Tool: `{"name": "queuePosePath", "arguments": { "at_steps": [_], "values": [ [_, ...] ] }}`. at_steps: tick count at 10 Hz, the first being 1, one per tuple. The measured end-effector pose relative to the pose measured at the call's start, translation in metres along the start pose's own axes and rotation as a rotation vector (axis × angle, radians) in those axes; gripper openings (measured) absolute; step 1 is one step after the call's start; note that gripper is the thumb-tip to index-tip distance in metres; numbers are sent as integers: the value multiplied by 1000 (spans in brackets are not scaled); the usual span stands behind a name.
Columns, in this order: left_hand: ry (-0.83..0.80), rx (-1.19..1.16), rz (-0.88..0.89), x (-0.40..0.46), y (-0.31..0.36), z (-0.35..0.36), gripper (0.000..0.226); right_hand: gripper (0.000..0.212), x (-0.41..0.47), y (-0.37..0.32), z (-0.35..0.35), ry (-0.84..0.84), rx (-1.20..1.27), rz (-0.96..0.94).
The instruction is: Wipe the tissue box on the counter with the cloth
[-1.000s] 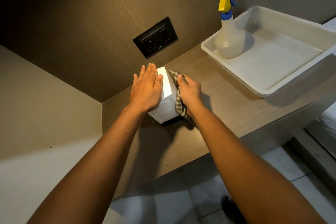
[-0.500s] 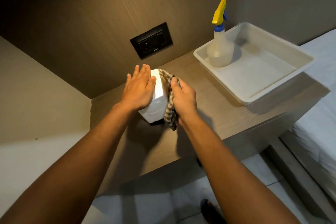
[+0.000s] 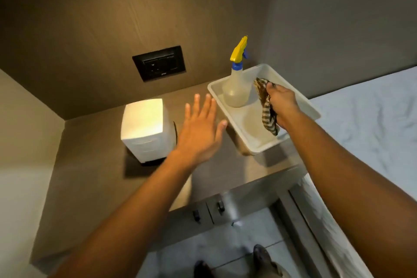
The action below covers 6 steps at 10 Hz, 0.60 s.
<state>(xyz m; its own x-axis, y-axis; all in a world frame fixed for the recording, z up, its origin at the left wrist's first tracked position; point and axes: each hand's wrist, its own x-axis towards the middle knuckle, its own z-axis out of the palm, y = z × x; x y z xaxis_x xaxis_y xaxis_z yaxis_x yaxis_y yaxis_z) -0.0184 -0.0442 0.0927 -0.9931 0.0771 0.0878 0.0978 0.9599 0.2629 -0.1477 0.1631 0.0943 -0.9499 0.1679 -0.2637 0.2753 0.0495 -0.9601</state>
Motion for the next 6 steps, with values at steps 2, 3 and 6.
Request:
{"name": "queuePosePath", "arguments": {
  "at_steps": [2,3,6],
  "values": [
    [-161,-35,-220,0,21,78,70,30,23,25,9,-60,-602,-176],
    [-184,-26,-255,-5,19,94,72,31,27,45,21,-157,-849,-229],
    [-80,-21,-320,-4,22,102,75,50,31,67,30,-306,-1255,-297]
  ]
}}
